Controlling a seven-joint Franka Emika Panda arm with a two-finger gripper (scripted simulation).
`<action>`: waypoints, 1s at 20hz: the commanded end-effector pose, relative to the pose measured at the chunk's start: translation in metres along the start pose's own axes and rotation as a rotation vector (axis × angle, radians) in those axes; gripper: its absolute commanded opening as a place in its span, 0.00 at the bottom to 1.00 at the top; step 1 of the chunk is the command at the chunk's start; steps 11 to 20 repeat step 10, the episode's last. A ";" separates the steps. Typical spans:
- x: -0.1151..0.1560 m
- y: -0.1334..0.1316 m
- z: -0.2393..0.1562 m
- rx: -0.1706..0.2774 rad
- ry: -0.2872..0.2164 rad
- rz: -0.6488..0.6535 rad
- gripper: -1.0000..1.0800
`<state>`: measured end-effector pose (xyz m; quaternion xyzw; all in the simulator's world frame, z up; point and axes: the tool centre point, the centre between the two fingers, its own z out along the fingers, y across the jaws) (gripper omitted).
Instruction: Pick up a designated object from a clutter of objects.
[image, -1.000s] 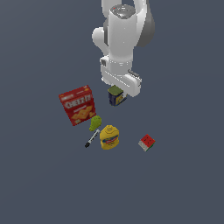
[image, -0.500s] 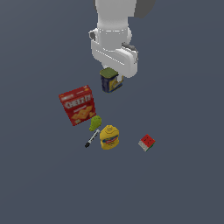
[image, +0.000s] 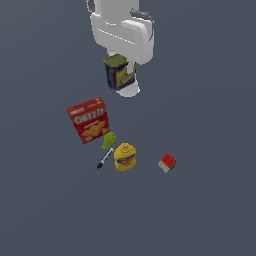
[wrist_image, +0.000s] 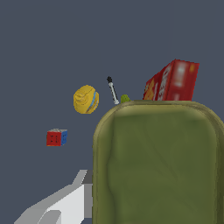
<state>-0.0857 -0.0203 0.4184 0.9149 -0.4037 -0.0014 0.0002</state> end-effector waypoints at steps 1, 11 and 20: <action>0.004 0.001 -0.014 0.002 0.002 0.000 0.00; 0.010 0.002 -0.031 0.002 0.002 0.000 0.00; 0.010 0.002 -0.031 0.002 0.002 0.000 0.00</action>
